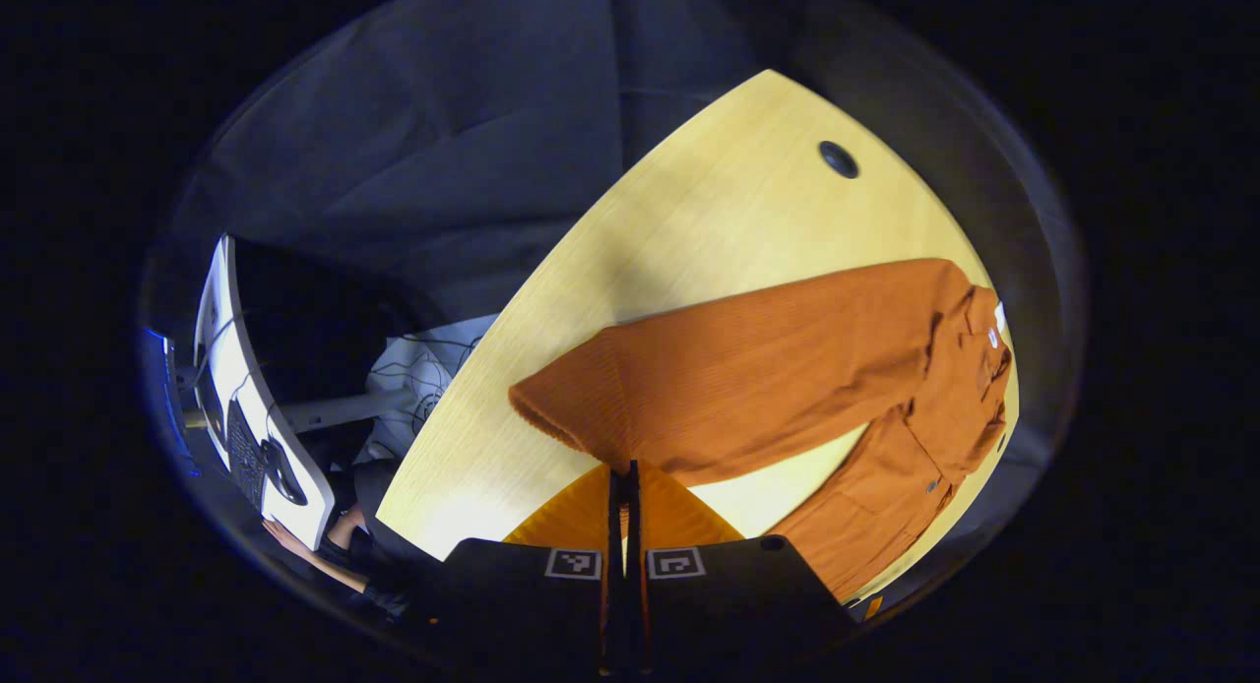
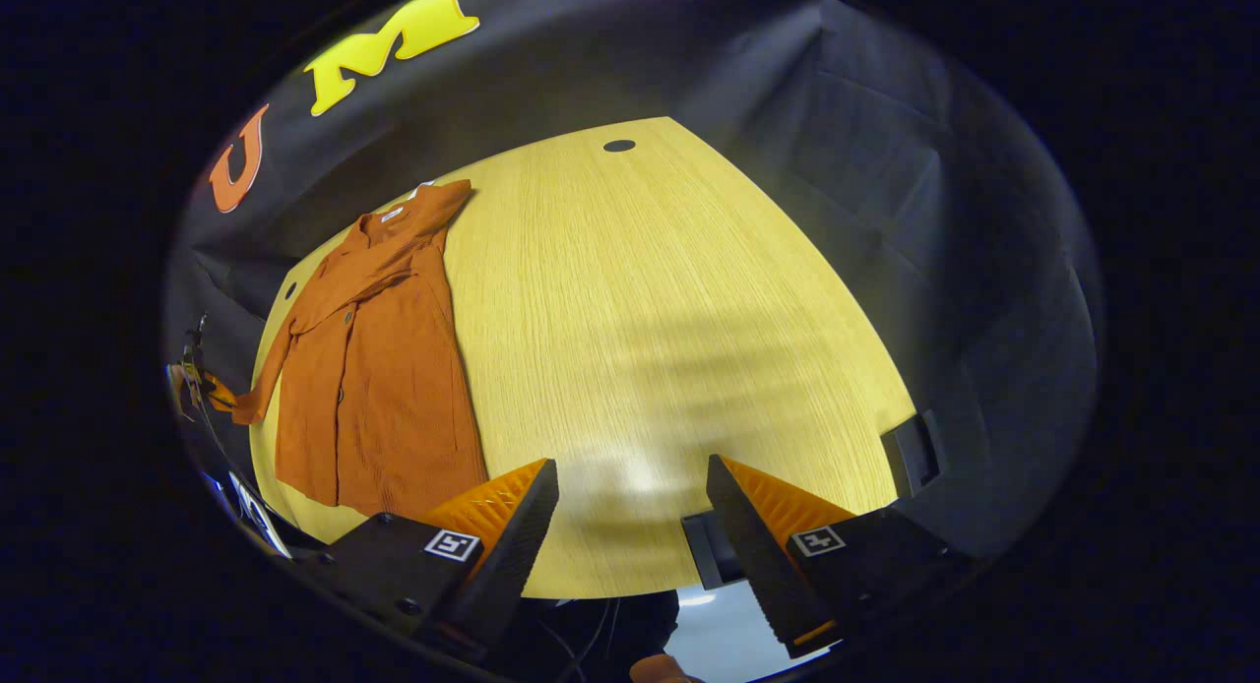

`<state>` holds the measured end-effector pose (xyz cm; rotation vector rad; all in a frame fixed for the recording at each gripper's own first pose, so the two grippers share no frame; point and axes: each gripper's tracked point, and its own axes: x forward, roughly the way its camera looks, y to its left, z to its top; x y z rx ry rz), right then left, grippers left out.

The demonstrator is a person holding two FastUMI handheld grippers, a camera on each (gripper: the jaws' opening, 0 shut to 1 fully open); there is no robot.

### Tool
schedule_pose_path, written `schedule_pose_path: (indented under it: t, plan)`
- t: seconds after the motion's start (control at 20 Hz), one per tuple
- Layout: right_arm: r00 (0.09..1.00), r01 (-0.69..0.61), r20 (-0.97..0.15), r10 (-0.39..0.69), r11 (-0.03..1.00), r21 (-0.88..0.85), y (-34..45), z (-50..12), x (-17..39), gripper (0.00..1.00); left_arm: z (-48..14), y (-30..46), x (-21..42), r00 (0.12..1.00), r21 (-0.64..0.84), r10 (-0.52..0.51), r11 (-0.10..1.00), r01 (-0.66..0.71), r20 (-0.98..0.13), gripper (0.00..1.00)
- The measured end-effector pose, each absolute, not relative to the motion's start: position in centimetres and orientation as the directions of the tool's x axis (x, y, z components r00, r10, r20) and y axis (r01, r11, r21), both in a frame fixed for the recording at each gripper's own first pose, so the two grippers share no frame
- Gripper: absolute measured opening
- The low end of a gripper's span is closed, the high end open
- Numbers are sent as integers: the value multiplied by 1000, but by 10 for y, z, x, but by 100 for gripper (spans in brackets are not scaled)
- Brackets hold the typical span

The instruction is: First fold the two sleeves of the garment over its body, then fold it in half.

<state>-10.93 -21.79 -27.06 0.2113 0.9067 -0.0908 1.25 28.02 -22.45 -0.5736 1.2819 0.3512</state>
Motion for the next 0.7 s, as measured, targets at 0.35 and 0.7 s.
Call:
schedule_pose_path:
  t: [0.35,0.7]
  plan:
    - [631,121,-771,87,970,209,-242,-285,-77,95,-150,173,64,352,-266,-113,864,-426,-929,3]
    - [653,107,-747,126,961,256,-278,-291,-54,98,-95,43,133,423,-296,-165,918,-264,-891,3]
